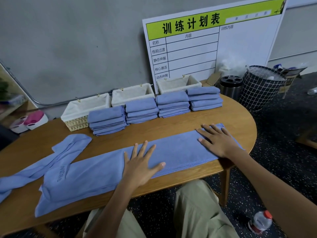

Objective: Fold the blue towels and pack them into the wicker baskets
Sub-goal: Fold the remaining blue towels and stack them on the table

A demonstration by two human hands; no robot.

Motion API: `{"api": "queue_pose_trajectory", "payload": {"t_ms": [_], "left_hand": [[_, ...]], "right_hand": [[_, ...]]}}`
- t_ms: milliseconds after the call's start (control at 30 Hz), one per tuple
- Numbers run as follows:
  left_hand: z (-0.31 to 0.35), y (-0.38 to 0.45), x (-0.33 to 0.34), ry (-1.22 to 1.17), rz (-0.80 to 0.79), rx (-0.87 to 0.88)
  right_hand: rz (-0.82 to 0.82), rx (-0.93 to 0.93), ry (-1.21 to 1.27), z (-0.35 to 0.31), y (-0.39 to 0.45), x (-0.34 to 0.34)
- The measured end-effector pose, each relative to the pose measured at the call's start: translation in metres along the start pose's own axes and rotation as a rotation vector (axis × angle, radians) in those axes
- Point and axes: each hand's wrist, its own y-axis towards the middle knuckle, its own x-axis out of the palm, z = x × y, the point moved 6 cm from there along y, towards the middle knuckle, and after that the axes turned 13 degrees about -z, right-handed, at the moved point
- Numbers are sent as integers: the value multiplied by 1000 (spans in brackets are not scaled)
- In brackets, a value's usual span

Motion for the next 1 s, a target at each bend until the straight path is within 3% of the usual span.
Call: {"api": "queue_pose_trajectory", "payload": {"t_ms": [300,400,533,667,767,900,1000], "left_hand": [[-65,-25,5,-30,21,-100],[-73,-32,4,-48,12,-112],[-71,-36,-7,-204,77,-45],[-126,-64,-31,-678,292,117],[-208,-97,-49,-634,454,55],[-316,-128,-51,-539,369,-32],[-353,-129,-45,-453,233,7]], "right_hand": [[-19,41,-57,-1,-1,-2],[100,42,-236,-24,-1,-8],[323,-208,-175,-125,0,-18],[285,-506,-39,-253,3,-1],[206,-673,13,-331,4,15],[125,-854,91,-410,-3,31],[60,-929,71,-453,-6,45]]}}
